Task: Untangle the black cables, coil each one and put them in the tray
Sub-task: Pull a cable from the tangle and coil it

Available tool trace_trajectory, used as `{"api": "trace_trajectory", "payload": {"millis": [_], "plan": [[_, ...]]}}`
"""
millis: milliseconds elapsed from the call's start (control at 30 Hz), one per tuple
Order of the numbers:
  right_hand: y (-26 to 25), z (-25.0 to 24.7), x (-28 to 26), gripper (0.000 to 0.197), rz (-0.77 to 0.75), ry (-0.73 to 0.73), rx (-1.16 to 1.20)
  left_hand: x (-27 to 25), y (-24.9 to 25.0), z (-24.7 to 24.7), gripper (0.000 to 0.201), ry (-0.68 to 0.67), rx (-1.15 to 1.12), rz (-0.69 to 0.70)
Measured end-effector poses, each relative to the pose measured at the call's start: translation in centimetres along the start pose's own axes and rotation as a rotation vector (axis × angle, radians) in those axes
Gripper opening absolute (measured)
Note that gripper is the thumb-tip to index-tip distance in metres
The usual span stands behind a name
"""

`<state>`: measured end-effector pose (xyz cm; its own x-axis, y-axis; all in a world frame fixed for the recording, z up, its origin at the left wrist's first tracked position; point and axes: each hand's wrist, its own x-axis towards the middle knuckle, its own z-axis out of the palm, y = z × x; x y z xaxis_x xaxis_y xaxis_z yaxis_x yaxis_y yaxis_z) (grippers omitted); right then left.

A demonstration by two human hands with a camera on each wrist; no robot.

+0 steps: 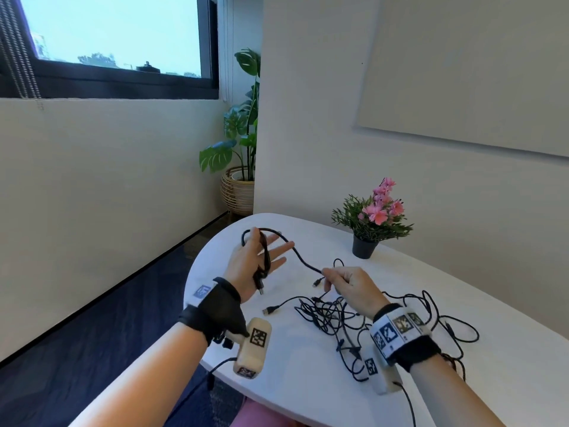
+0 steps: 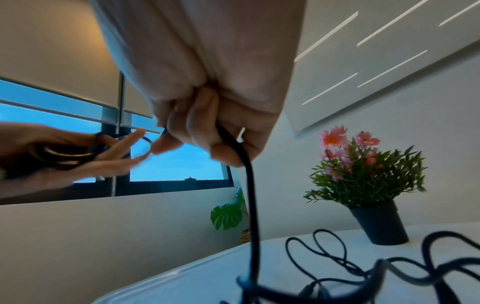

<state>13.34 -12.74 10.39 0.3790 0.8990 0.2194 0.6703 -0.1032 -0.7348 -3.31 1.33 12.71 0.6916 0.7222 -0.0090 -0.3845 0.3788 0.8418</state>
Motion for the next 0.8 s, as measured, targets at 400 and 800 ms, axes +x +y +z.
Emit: {"api": "trace_trajectory", "payload": {"millis": [400, 800], "plan": [[-1.4, 2.7, -2.7, 0.028, -0.011, -0.299, 0.023, 1.5, 1.4, -0.9, 0.044, 0.314, -0.349, 0.03], [-2.5, 0.3, -2.0, 0.008, -0.169, 0.266, 0.165, 1.3, -2.6, -2.2, 0.072, 0.053, 1.393, 0.211]]}}
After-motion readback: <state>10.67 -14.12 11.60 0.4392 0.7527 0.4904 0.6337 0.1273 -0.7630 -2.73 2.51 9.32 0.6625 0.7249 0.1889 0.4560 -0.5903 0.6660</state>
